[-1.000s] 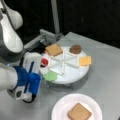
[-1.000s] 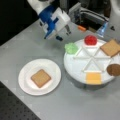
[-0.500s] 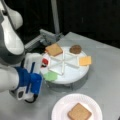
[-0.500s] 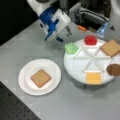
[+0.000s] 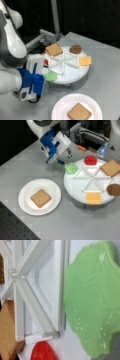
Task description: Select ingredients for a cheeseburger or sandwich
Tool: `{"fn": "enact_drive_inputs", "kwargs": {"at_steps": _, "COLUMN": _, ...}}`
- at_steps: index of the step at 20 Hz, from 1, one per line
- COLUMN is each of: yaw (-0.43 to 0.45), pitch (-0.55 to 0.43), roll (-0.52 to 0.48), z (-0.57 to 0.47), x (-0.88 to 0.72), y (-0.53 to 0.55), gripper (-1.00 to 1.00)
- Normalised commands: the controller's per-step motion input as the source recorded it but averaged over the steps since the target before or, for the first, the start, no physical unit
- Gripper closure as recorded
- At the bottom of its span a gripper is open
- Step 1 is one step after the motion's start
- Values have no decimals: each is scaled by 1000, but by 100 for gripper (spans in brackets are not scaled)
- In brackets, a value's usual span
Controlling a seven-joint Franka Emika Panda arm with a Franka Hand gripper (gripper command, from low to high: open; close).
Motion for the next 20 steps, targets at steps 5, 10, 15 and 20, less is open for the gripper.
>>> {"fn": "enact_drive_inputs", "kwargs": {"at_steps": 5, "yaw": 19, "pitch": -93, "roll": 254, "z": -129, "x": 120, "y": 20, "gripper": -100}}
{"fn": "enact_drive_inputs", "kwargs": {"at_steps": 10, "yaw": 11, "pitch": -122, "roll": 242, "z": -138, "x": 102, "y": 45, "gripper": -100}}
{"fn": "enact_drive_inputs", "kwargs": {"at_steps": 15, "yaw": -10, "pitch": -121, "roll": 216, "z": -118, "x": 48, "y": 12, "gripper": -100}}
{"fn": "enact_drive_inputs", "kwargs": {"at_steps": 20, "yaw": -48, "pitch": -125, "roll": 192, "z": -89, "x": 18, "y": -2, "gripper": -100}}
